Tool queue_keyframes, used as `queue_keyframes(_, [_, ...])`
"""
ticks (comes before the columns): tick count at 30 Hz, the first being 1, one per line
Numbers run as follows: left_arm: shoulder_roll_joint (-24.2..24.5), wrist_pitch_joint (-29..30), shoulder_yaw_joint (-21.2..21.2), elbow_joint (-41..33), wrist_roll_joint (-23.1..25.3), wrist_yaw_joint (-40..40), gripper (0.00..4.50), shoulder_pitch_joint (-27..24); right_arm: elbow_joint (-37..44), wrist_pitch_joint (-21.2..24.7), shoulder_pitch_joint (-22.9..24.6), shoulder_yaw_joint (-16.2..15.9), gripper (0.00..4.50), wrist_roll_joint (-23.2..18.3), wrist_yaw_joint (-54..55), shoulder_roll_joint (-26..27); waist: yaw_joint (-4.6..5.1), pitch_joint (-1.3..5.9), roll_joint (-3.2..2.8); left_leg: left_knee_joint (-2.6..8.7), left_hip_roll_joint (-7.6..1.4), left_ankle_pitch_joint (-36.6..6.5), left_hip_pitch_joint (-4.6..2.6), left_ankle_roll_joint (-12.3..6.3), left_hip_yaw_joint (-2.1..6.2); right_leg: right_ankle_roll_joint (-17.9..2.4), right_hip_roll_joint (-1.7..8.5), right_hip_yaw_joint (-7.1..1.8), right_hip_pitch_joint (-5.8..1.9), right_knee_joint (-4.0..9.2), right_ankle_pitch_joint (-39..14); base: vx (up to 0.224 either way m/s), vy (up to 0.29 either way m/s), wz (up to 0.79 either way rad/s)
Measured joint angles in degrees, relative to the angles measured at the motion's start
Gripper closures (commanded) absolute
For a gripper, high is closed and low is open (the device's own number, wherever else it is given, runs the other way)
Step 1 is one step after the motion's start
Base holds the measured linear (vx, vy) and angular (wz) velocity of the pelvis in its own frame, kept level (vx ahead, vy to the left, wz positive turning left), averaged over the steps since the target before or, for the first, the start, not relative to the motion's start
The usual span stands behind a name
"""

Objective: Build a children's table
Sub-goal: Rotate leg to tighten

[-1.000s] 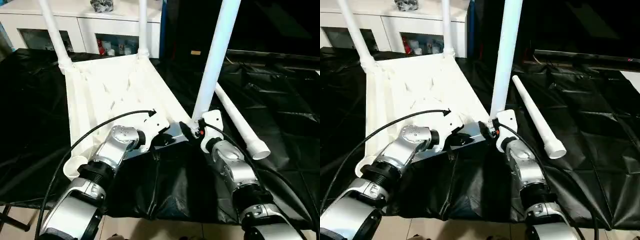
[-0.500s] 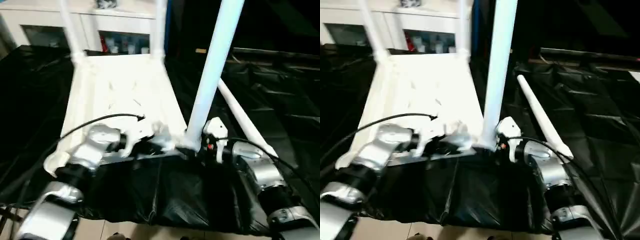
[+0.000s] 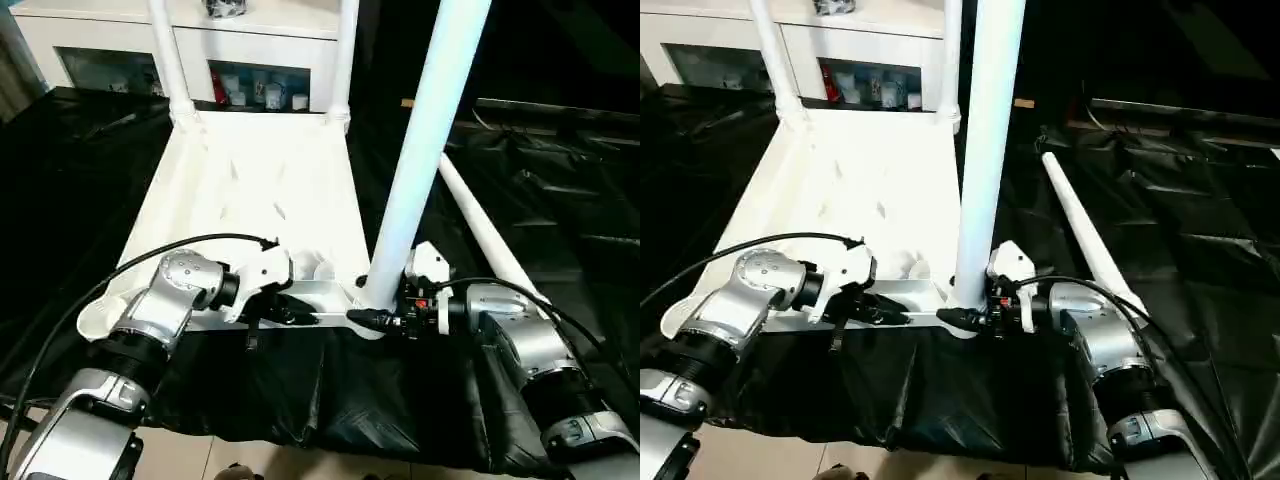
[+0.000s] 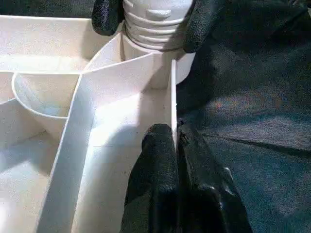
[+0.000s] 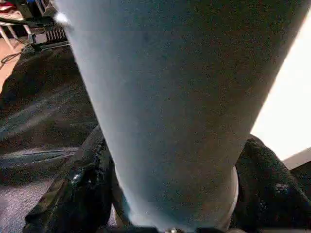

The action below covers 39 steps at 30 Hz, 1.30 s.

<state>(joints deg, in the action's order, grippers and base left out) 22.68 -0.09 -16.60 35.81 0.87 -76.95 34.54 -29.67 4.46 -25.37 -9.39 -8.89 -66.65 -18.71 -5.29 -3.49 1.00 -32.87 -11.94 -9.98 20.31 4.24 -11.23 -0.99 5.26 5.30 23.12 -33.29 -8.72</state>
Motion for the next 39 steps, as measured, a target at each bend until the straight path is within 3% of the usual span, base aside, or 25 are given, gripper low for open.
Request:
queue_keyframes(5, [-2.2, 1.7, 0.1, 1.7, 1.2, 5.2, 4.50, 0.7, -0.4, 0.1, 0.8, 1.2, 1.76, 1.7, 9.4, 3.1, 0.31, 0.10, 0.11, 0.00, 0.02, 0.0, -0.32, 0.02, 0.00, 0.3, 0.01, -0.05, -0.27, -0.01, -0.2, 0.000, 0.000, 0.00])
queue_keyframes(10, [-10.8, 7.5, 1.3, 5.8, 4.5, 20.8, 4.50, 4.0, -7.4, 0.0, -2.1, 8.5, 1.78, 3.3, 35.9, 11.7, 2.10, 0.16, 0.13, -0.24, 0.13, 0.0, -0.34, 0.03, 0.23, 0.4, 0.12, 0.20, -0.31, 0.43, -0.2, -0.065, 0.011, -0.06])
queue_keyframes(12, [-12.8, 9.1, 1.2, 6.2, 5.0, 24.0, 4.50, 4.3, -8.5, 0.1, -2.6, 9.5, 1.78, 3.8, 40.5, 12.9, 2.43, 0.29, -0.16, -0.30, 0.13, 0.0, -0.35, 0.02, 0.48, 0.4, 0.11, 0.48, -0.52, 0.90, -0.2, -0.029, 0.012, -0.04])
queue_keyframes(14, [-13.7, 9.4, 1.3, 6.9, 5.4, 26.1, 4.50, 4.3, -9.7, 0.0, -3.4, 10.1, 1.78, 4.1, 44.5, 14.5, 3.03, 0.31, -0.75, -0.30, 0.13, 0.0, -0.36, 0.00, 1.10, 0.4, 0.15, 1.35, -1.04, 1.80, -0.2, 0.000, 0.000, 0.00])
queue_keyframes(16, [-14.0, 9.2, 1.3, 7.4, 5.7, 27.0, 4.50, 4.3, -10.8, -0.8, -3.9, 10.3, 1.78, 4.8, 46.7, 15.5, 3.43, 0.28, -1.19, -0.22, 0.03, -0.1, -0.38, -0.08, 1.83, 0.4, 0.18, 2.56, -1.61, 3.10, -0.2, 0.000, 0.000, 0.00])
queue_keyframes(17, [-14.1, 8.9, 1.3, 7.7, 5.8, 27.3, 4.50, 4.4, -11.3, -1.4, -3.9, 10.3, 1.22, 5.0, 47.3, 15.7, 3.57, 0.21, -1.44, -0.20, 0.00, -0.1, -0.39, -0.11, 2.09, 0.4, 0.30, 3.14, -2.15, 3.53, -0.2, 0.000, 0.000, 0.00])
queue_keyframes(19, [-14.3, 8.3, 1.3, 7.9, 6.2, 27.3, 4.50, 4.4, -12.2, -3.2, -3.9, 10.2, 1.08, 5.7, 47.6, 15.8, 3.81, 0.14, -1.67, -0.10, 0.01, -0.1, -0.36, -0.13, 2.28, 0.4, 0.35, 3.38, -2.49, 3.91, -0.2, 0.000, 0.000, 0.00])
queue_keyframes(21, [-14.2, 8.0, 1.2, 7.9, 6.4, 27.2, 4.50, 4.4, -12.7, -4.4, -3.9, 10.2, 1.00, 6.4, 47.4, 15.8, 3.91, 0.11, -1.58, -0.11, 0.14, -0.1, -0.44, -0.13, 2.11, 0.4, 0.38, 2.92, -2.32, 3.55, -0.2, 0.000, 0.000, 0.00])
queue_keyframes(23, [-13.9, 7.4, 1.2, 7.7, 6.4, 26.9, 4.50, 4.4, -13.2, -5.7, -3.9, 9.7, 0.73, 6.6, 45.8, 15.1, 3.90, 0.01, -1.36, -0.12, 0.33, -0.1, -0.50, -0.18, 1.91, 0.4, 1.10, 3.55, -2.03, 3.27, -0.2, 0.000, 0.000, 0.00])
queue_keyframes(27, [-11.6, 5.8, 1.0, 5.9, 5.7, 23.3, 4.50, 3.5, -13.0, -7.0, -3.7, 7.9, 0.73, 6.2, 37.6, 12.1, 4.21, -0.01, -1.40, -0.15, 0.18, -0.1, -0.24, -0.18, 2.15, 0.4, 1.39, 4.49, -1.97, 3.43, -0.2, 0.000, 0.000, 0.00])
queue_keyframes(30, [-8.6, 3.2, 1.0, 3.9, 4.0, 17.6, 4.50, 1.6, -10.1, -7.3, -2.0, 5.5, 0.73, 5.2, 26.7, 8.2, 4.31, 0.03, -1.35, -0.07, 0.22, -0.1, -0.21, -0.18, 2.06, 0.4, 1.38, 4.12, -1.81, 3.05, -0.2, 0.018, -0.005, 0.02])
queue_keyframes(35, [-4.0, 0.7, 0.8, 1.3, 1.4, 7.4, 4.50, -0.1, -6.1, -7.3, -0.6, 1.7, 0.73, 3.4, 10.5, 2.9, 2.87, 0.20, -0.89, -0.13, 0.29, -0.1, -0.13, -0.17, 1.00, 0.1, 1.03, 1.81, -0.70, 0.79, 0.0, 0.059, -0.036, 0.09])
queue_keyframes(37, [-3.0, 0.1, 0.5, 0.7, 0.6, 5.0, 4.50, -0.2, -4.9, -7.3, -0.6, 0.9, 0.73, 2.4, 6.1, 0.9, 2.07, 0.20, -0.71, -0.04, 0.10, -0.1, -0.10, -0.17, 0.11, 0.2, 0.96, 0.94, -0.07, -0.23, -0.2, 0.065, -0.047, 0.12])
queue_keyframes(39, [-2.4, -0.1, 0.5, 0.4, 0.2, 3.7, 4.50, -0.3, -4.6, -7.2, -0.8, 0.7, 0.73, 2.2, 3.8, 0.3, 1.60, 0.20, -0.70, 0.04, 0.04, -0.1, 0.00, -0.18, -0.04, 0.2, 0.93, 0.89, 0.19, -0.72, -0.6, 0.059, -0.039, 0.05])
